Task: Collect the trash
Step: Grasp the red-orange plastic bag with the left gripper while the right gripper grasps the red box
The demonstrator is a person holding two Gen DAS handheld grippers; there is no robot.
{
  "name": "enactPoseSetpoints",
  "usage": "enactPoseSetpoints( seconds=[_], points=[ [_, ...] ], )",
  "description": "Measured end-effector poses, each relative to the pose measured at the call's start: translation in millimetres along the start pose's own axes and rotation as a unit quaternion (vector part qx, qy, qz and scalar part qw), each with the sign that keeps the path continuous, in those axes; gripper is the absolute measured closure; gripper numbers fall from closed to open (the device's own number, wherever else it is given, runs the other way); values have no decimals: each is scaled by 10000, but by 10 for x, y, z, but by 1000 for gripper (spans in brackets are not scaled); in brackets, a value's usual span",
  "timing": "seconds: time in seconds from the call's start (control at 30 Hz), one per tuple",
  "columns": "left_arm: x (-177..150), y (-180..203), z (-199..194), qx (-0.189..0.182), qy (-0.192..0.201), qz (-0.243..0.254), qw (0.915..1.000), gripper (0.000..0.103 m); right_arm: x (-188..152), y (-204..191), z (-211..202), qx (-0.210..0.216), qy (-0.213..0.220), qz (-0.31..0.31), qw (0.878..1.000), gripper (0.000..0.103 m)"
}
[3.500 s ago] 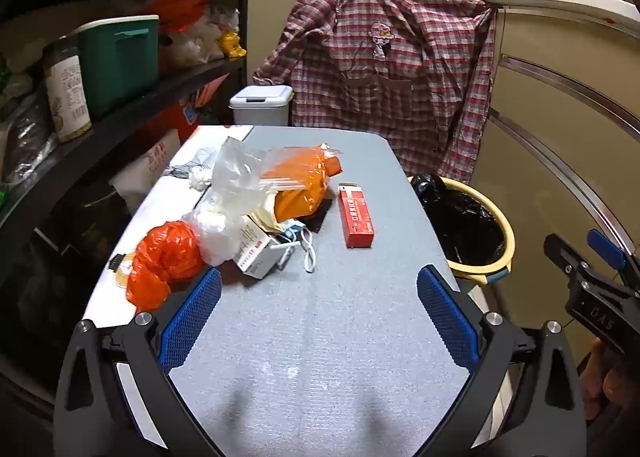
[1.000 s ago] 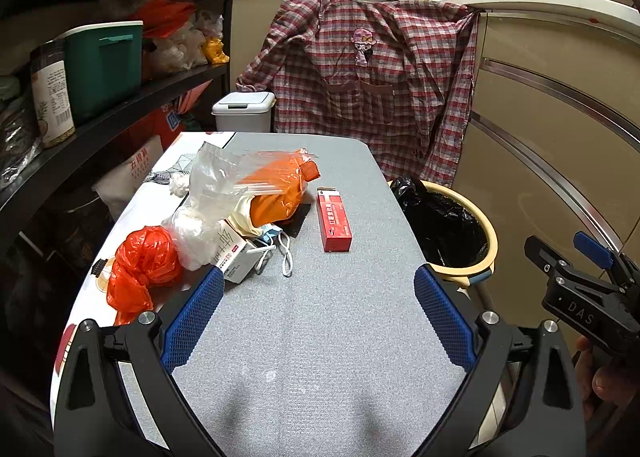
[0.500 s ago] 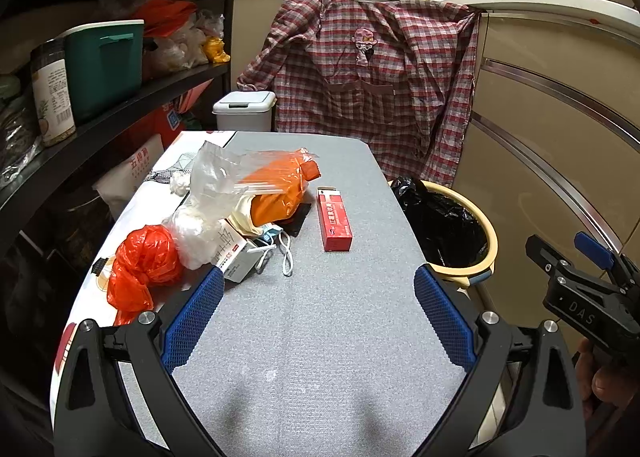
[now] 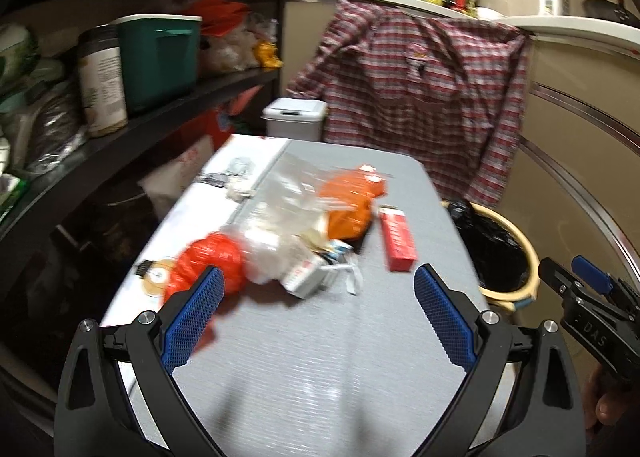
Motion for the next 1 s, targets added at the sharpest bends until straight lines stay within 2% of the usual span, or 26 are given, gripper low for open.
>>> enactPoseSetpoints(
  seconds=[0.23,0.37,0.47,0.63,0.77,0.9,1.0],
  points=[
    [50,-507,120,621,30,-385,9973,12,247,-538,512,447,-232,-88,9987,39],
    [-8,-784,252,914,-135,-646,9936,12,273,-769,854,443,-297,-209,9984,39],
    [-52,-932,371,1064,-261,-767,9910,12,160,-818,1071,397,-498,-112,9979,38],
    [-133,-1110,531,1261,-466,-931,9865,13,4,-890,1378,276,-714,-269,9967,38],
    [-192,-1220,663,1299,-645,-1171,9825,13,-127,-920,1578,229,-1004,-310,9942,38],
    [-230,-1267,755,1295,-731,-1211,9814,13,-196,-940,1674,239,-1178,-320,9922,38],
    [-231,-1276,810,1260,-777,-1238,9812,19,-198,-887,1699,199,-1227,-199,9920,38]
  ],
)
Point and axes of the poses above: each gripper's, at about its wrist camera, not at the fingertips, and z roughly the way its jaws point, y to its right, x to its top, the point moved 7 cm from there along z, roughly the way its jaws point, and after that the axes turned 9 degrees about -x, right-handed, at the moved point
